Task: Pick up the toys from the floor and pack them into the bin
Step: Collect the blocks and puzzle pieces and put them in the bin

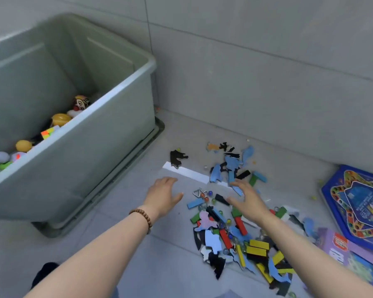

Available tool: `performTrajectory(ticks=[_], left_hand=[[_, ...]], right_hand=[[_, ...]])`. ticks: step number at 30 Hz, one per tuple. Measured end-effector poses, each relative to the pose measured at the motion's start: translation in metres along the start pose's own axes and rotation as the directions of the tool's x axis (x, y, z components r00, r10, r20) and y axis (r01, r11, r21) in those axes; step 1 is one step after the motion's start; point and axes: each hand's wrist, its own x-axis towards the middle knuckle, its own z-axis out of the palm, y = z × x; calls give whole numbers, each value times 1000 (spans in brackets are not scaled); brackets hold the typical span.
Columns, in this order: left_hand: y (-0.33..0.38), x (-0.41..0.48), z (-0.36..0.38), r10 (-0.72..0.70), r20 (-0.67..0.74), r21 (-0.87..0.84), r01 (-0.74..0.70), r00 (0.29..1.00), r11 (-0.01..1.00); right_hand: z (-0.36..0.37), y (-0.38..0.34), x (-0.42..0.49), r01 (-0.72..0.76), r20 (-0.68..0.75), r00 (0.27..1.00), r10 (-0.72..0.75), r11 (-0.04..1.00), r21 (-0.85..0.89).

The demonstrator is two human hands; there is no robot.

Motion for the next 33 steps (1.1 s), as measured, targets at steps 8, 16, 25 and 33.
performTrajectory(ticks=[8, 16, 25, 33], left_hand=[[17, 35, 59, 133, 26, -118, -129, 991, 985], [28, 61, 80, 235, 16, -91, -233, 972, 968], [39, 75, 81, 291, 47, 62, -294, 955, 954], [19, 76, 81, 39, -103, -473, -84, 994, 877]], right_hand=[[41, 25, 34, 11, -40, 999, -2, 975, 223], [51, 35, 36, 10, -48, 999, 10, 916, 402], [57, 39, 38, 19, -60, 998, 7, 901, 434], [64, 34, 46, 0, -144, 988, 58, 929, 370]])
